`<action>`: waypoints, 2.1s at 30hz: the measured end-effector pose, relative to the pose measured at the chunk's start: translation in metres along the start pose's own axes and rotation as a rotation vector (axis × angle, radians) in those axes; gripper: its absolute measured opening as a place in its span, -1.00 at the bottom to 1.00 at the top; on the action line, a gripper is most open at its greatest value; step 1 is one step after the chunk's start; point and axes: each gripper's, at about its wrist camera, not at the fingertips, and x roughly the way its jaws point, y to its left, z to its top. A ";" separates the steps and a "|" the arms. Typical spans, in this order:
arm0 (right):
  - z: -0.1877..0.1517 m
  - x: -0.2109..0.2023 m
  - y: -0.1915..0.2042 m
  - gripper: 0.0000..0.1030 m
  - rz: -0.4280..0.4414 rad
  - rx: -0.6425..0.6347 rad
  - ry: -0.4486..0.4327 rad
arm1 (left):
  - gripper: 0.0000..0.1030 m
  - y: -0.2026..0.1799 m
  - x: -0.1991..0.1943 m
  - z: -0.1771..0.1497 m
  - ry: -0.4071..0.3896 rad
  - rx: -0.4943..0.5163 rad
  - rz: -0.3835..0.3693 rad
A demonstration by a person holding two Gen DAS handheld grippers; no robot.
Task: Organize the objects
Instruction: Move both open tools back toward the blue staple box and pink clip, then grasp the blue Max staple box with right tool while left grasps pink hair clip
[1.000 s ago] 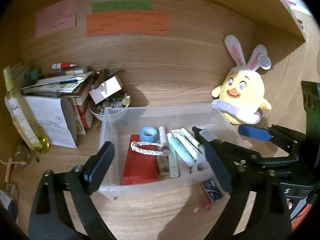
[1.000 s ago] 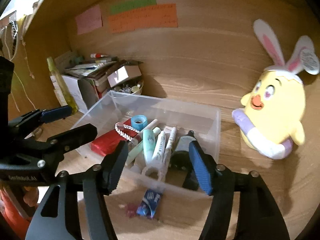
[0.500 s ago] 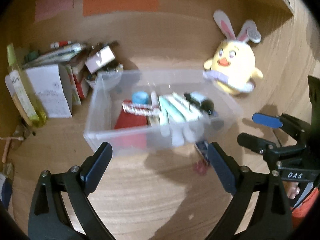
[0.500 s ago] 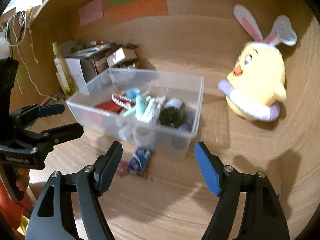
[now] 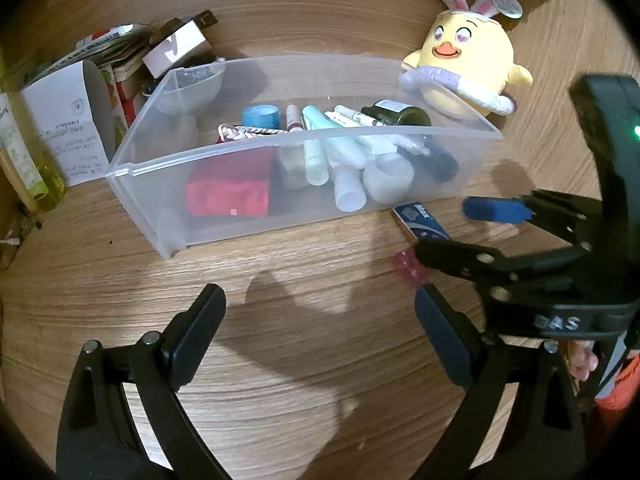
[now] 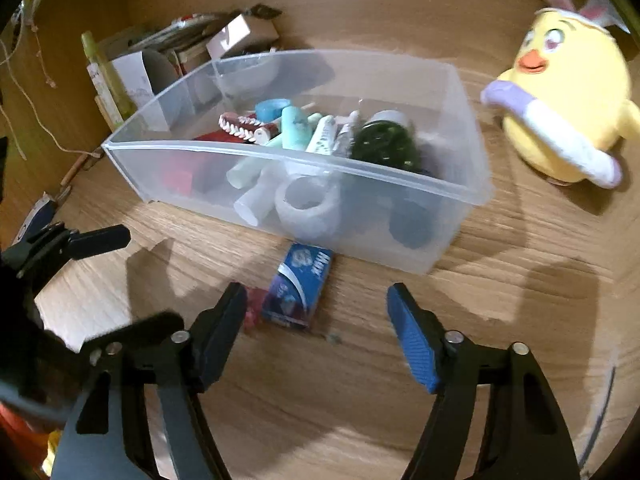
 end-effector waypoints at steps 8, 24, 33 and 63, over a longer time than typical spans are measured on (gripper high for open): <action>0.000 0.000 0.000 -0.47 0.053 0.006 0.009 | 0.69 -0.012 0.007 0.001 0.026 0.078 -0.007; -0.023 -0.018 -0.029 -0.49 -0.021 -0.031 0.001 | -0.17 -0.047 0.036 0.019 0.050 0.181 -0.060; -0.035 -0.029 -0.032 -0.49 -0.018 -0.039 0.003 | -0.18 -0.048 0.036 0.023 0.070 0.198 -0.088; -0.037 -0.035 -0.033 -0.80 -0.006 -0.017 -0.042 | -0.62 -0.019 0.016 0.018 0.027 0.110 -0.132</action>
